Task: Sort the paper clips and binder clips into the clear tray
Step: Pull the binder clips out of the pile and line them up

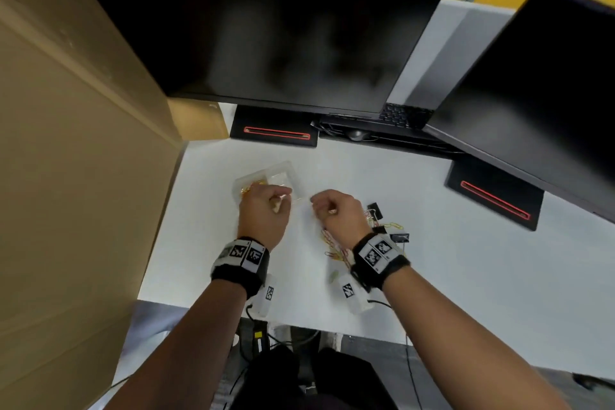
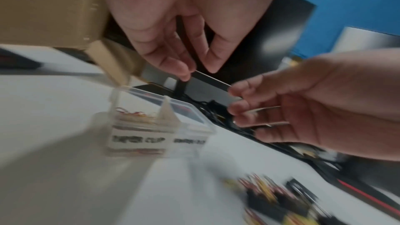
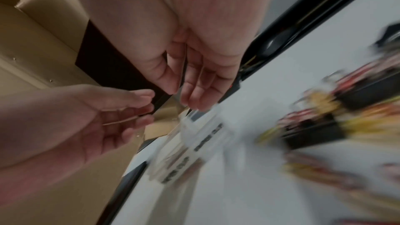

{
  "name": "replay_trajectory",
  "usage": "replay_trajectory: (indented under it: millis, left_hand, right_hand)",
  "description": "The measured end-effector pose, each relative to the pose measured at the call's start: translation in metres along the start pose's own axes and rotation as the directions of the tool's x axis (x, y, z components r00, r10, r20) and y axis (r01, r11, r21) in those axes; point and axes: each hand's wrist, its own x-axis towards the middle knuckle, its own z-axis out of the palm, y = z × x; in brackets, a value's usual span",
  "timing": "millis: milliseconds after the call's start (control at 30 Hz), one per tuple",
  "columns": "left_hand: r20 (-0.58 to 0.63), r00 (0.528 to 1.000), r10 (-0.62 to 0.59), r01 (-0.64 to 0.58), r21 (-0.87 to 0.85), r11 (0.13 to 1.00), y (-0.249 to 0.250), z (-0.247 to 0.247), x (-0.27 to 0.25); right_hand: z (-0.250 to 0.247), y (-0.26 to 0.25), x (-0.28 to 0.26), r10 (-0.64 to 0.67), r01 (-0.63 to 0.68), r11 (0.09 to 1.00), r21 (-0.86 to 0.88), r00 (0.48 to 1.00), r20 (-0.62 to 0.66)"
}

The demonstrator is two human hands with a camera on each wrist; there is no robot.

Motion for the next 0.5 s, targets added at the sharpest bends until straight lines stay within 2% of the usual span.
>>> replay_trajectory:
  millis: [67,133,233,300,500]
  left_hand:
    - [0.134,0.987,0.087,-0.09,0.014,0.996,0.004,0.02,-0.009]
    - [0.309,0.947,0.093,-0.123,0.079,0.989,0.006,0.044,-0.015]
    - [0.507,0.86,0.055,-0.183,0.206,0.961,0.01,0.083,-0.018]
    - [0.549,0.835,0.046,-0.213,0.245,0.946,0.014,0.101,-0.018]
    - [0.557,0.83,0.006,-0.266,0.387,0.883,0.008,0.125,-0.019]
  right_hand:
    - [-0.031,0.03,-0.015,0.057,-0.062,0.996,-0.061,0.995,-0.078]
    - [-0.057,0.061,-0.028,0.081,-0.118,0.964,-0.24,0.984,-0.157]
    - [-0.076,0.094,-0.041,0.102,-0.155,0.85,-0.503,0.986,-0.131]
    - [-0.078,0.103,-0.044,0.124,-0.158,0.814,-0.559,0.987,-0.099]
    - [-0.074,0.107,-0.041,0.078,-0.077,0.715,-0.695,0.997,-0.029]
